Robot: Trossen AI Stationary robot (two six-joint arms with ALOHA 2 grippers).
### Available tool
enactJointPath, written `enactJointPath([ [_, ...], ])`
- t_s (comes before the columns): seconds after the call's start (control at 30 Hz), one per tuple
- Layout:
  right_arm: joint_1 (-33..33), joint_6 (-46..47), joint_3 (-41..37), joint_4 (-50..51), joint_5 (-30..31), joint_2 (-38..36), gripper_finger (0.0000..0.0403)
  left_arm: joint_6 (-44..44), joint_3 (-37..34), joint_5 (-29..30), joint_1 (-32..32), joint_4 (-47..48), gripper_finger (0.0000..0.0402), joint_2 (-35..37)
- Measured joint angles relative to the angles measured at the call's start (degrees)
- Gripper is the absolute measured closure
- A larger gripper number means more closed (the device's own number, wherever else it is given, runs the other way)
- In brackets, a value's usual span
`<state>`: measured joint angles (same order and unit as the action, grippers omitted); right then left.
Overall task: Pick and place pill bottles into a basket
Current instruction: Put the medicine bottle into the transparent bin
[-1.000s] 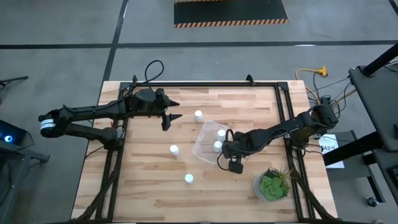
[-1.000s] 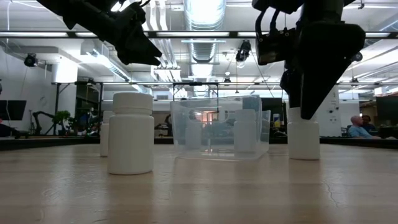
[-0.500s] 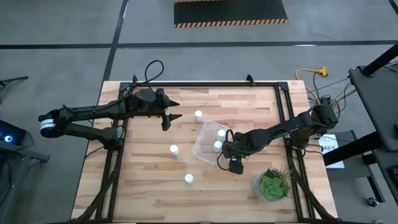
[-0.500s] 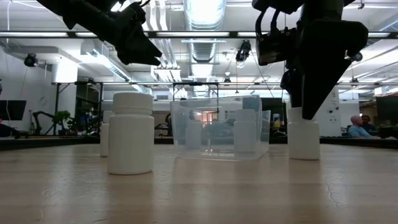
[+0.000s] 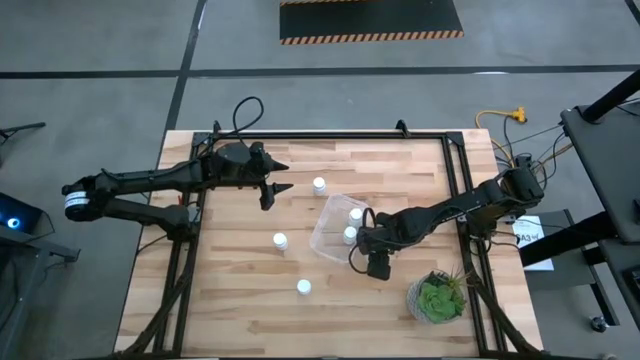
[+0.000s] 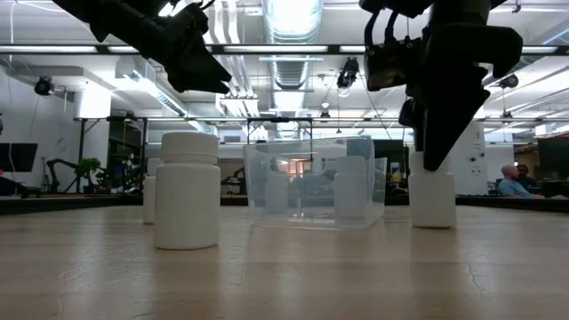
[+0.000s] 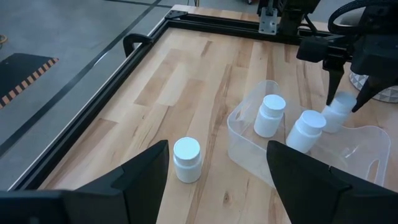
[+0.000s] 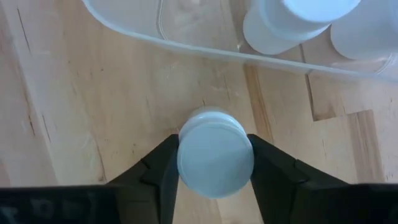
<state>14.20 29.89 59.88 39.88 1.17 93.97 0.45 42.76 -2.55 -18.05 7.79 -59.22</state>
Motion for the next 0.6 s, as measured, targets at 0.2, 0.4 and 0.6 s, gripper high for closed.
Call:
enactJointPath([
  [0.2, 0.0, 0.0, 1.9, 0.4, -0.4, 0.0, 0.0256, 0.0, 0.0, 0.0, 0.0, 0.0, 0.0148, 0.0],
  [0.4, 0.0, -0.1, 8.2, 5.1, -2.2, -0.2, 0.0253, 0.0, 0.0, 0.0, 0.0, 0.0, 0.0148, 0.0],
  [0.6, 0.0, -0.4, 14.9, 11.8, -3.0, -0.2, 0.0254, 0.0, 0.0, 0.0, 0.0, 0.0, 0.0148, 0.0],
])
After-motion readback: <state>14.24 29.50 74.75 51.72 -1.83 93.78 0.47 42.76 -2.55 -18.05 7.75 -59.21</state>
